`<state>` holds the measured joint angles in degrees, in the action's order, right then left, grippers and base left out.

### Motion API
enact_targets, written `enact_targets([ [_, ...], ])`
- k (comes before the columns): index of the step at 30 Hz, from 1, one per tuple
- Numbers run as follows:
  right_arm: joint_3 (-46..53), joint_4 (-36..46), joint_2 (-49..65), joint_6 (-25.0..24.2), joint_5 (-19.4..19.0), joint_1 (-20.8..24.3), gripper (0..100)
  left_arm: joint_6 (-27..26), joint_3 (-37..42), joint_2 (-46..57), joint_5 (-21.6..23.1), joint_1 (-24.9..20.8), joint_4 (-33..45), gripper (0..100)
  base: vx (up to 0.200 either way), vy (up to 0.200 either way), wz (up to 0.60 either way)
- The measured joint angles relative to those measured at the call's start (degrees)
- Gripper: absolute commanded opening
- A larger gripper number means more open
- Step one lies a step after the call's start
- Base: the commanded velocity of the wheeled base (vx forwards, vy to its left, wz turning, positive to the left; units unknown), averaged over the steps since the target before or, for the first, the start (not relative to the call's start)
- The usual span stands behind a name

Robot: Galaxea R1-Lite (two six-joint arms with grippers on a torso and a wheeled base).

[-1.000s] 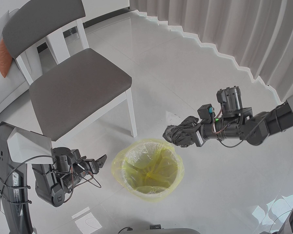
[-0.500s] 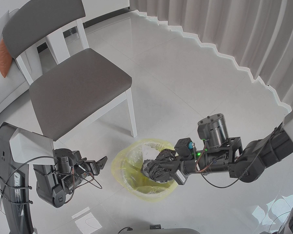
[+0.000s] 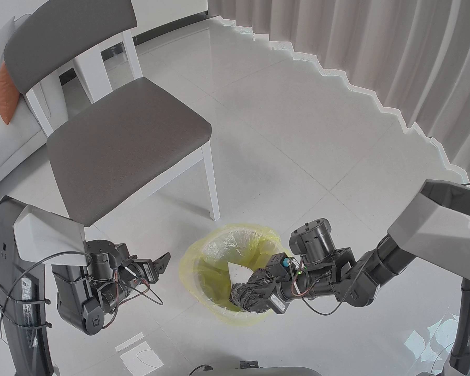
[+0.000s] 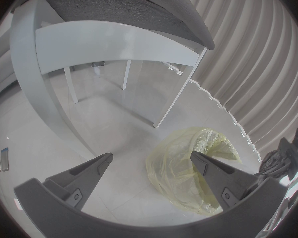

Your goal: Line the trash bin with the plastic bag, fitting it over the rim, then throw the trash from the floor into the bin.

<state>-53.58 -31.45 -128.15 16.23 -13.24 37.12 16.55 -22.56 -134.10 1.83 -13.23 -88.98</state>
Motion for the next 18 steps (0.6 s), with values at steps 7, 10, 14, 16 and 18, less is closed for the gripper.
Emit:
enact_targets([
  [7,-4.72,0.41,-5.53,0.05,-0.13,-1.9,0,0.02,0.49,0.2,-0.68,-0.66,0.0,100,0.0,0.0,0.0],
  [10,-7.53,2.33,-7.28,0.02,-0.5,-2.1,0,0.05,0.52,0.2,-0.71,-0.77,0.0,100,0.0,0.0,0.0],
  [14,-12.92,6.94,-9.51,-0.02,-1.23,-2.28,0,0.09,0.46,0.2,-0.71,-0.85,0.0,100,0.0,0.0,0.0],
  [16,-15.69,8.74,-10.72,-0.05,-1.51,-2.28,0,0.09,0.49,0.15,-0.71,-0.88,0.0,100,0.0,0.0,0.0],
  [18,-18.66,10.61,-12.04,-0.06,-1.69,-2.32,0,0.11,0.51,0.13,-0.71,-0.88,0.0,100,0.0,0.0,0.0],
])
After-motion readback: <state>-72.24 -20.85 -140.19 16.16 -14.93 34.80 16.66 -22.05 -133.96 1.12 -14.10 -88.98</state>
